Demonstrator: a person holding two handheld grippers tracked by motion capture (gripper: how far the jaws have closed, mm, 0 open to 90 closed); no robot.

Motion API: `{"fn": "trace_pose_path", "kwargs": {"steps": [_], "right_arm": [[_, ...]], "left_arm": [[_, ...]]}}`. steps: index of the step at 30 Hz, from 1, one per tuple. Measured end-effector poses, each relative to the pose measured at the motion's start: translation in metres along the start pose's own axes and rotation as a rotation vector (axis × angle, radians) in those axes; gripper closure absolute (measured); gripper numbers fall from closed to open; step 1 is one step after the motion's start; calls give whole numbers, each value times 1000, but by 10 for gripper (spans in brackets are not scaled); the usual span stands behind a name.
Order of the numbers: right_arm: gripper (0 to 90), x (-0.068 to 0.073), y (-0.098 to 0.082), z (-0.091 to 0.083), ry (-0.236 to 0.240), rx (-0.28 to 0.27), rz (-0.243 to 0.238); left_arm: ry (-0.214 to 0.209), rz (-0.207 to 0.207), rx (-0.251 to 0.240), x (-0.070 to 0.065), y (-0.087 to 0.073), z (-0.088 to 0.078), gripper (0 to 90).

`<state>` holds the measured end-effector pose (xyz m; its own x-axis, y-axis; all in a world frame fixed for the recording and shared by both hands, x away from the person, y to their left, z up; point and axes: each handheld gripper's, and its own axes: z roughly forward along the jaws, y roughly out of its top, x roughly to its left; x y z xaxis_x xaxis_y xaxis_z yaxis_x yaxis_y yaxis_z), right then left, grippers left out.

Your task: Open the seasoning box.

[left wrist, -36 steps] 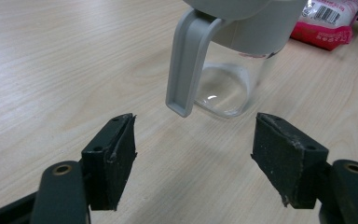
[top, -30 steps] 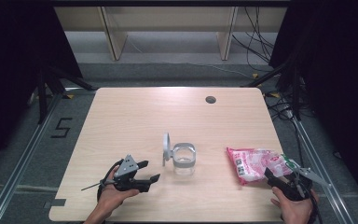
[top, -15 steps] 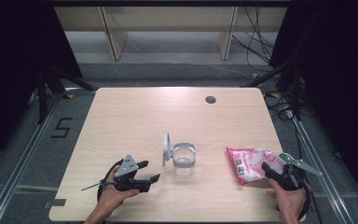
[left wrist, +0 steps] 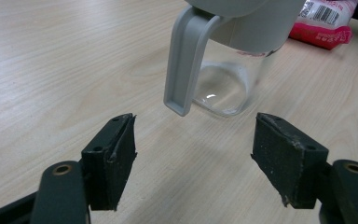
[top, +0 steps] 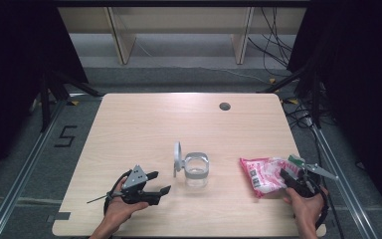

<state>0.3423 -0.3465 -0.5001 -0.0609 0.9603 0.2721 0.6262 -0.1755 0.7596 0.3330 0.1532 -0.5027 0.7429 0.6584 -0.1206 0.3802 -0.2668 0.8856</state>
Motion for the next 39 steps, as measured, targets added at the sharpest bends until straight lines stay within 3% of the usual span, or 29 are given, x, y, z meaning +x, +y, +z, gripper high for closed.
{"fn": "trace_pose_path", "kwargs": {"steps": [3, 4, 9, 10, 11, 12, 13, 15, 16, 18, 20, 21, 22, 23, 24, 25, 28, 29, 30, 31, 32, 35, 37, 38, 39], "right_arm": [[735, -1, -1, 0, -12, 11, 6], [719, 1, -2, -1, -11, -7, 23], [694, -1, -5, -2, -31, -1, 11], [687, -3, -6, -1, -21, -12, 1], [678, 1, -6, -3, -8, -6, 54], [678, 1, -6, -3, -8, -6, 54], [670, -2, -7, -3, -21, -8, 12], [666, 0, -7, -3, 0, -12, 43], [669, -2, -7, -2, -10, -9, 11], [720, 2, -7, -1, -8, -5, 25], [809, -1, -6, 0, -4, -11, -24], [841, -3, -6, -1, 10, -12, -33], [867, 0, -5, -4, -7, 18, 5], [876, -1, -6, -2, 22, -5, 6], [885, -1, -5, -2, 13, 1, -2], [890, -1, -5, -1, 11, -6, -21], [900, -1, -4, -2, 20, -8, -31], [900, -2, -3, -4, 9, -1, -62], [900, 1, -2, -4, 15, -17, -53], [900, 1, -2, -4, -6, -18, -78], [900, 1, -1, -4, 7, -28, -90], [900, 6, 1, -7, 35, -44, -73], [900, 7, 5, -10, 36, -79, -152], [900, 12, 5, -11, 48, -91, -115], [900, 11, 7, -12, 68, -112, -154]], "left_arm": [[5, 2, -1, -1, 0, -1, 293], [6, 11, 5, 0, 0, -1, 293], [9, 8, 8, 0, 0, -2, 293], [10, 8, 7, 0, 0, -2, 293], [10, 8, 7, 0, 0, -2, 293], [8, 25, 6, 1, 1, -2, 293], [8, 27, 6, 1, 1, -2, 293], [9, 9, 10, 0, 0, -2, 293], [0, 5, 2, 0, 0, -1, 293], [-1, 1, 3, 0, 0, -1, 293], [5, 4, 4, 0, 1, -1, 293], [0, 25, 1, 2, 1, -2, 293], [0, 26, 2, 3, 2, -2, 294], [2, 8, 1, 2, 1, -2, 293], [-1, -7, -2, 2, 1, -2, 293], [-1, 20, -1, 4, 2, -2, 293], [-4, 11, -5, 3, 2, -1, 294], [-4, 9, -6, 3, 2, -1, 294], [-3, 17, -1, 3, 2, -2, 294], [-3, 17, -1, 3, 2, -1, 294], [-10, 4, -3, 3, 2, -1, 294], [-7, -4, -6, 2, 2, -1, 293], [-13, -13, -5, 1, 2, -1, 294], [-13, -14, -6, 1, 2, -1, 293], [-13, -15, -6, 1, 2, -1, 293]]}}
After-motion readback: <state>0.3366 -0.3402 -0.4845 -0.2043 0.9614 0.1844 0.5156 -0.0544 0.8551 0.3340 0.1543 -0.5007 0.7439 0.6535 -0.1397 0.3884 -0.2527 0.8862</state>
